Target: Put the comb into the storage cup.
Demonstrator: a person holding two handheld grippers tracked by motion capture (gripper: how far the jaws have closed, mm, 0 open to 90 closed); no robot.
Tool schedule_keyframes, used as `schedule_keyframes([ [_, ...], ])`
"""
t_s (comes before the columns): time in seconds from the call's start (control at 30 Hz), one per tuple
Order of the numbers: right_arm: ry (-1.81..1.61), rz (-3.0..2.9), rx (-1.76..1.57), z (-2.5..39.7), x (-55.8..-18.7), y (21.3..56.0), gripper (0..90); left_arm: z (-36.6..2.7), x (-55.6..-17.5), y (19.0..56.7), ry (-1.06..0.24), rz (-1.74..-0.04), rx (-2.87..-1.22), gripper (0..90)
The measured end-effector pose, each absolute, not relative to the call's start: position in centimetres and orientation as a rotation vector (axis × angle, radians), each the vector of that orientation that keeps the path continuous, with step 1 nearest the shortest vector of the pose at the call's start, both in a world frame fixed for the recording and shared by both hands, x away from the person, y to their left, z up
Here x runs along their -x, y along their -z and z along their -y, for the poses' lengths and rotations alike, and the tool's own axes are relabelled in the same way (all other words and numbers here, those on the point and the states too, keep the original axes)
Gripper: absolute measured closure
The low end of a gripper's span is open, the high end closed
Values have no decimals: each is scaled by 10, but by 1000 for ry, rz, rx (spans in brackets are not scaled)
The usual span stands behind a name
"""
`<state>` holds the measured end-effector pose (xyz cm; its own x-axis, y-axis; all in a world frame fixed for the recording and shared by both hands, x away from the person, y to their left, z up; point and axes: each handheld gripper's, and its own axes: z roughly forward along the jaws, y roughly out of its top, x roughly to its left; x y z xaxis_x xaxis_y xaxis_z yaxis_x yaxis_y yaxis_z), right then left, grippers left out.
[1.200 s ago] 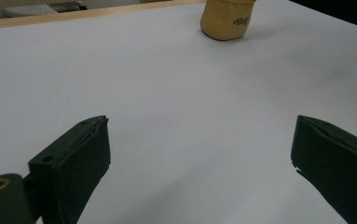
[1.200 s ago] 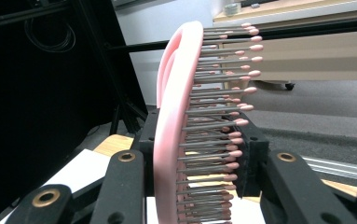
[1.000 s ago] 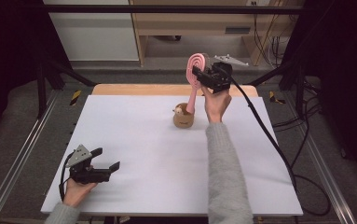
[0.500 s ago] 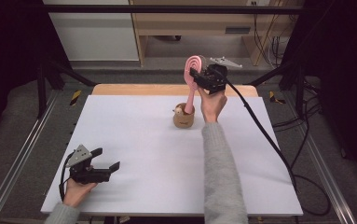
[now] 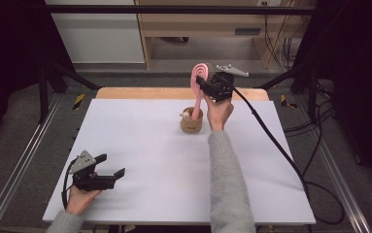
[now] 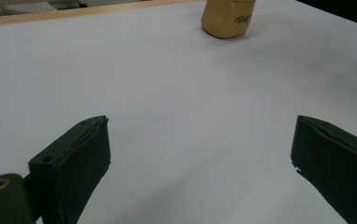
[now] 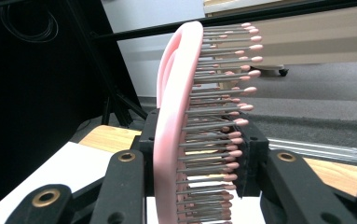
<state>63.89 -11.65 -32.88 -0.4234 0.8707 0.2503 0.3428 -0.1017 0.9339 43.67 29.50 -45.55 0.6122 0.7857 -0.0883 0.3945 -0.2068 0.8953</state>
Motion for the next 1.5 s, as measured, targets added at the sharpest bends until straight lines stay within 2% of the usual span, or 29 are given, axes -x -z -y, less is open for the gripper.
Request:
schedule_keyframes([
  [0.83,-1562,-1711,-1412,121,-637,367,631,-294,-437,456,-483,-952,-1828,45],
  [1.5,-1585,-1655,-1449,143,-631,376,614,-293,-437,456,-482,-953,-1838,45],
])
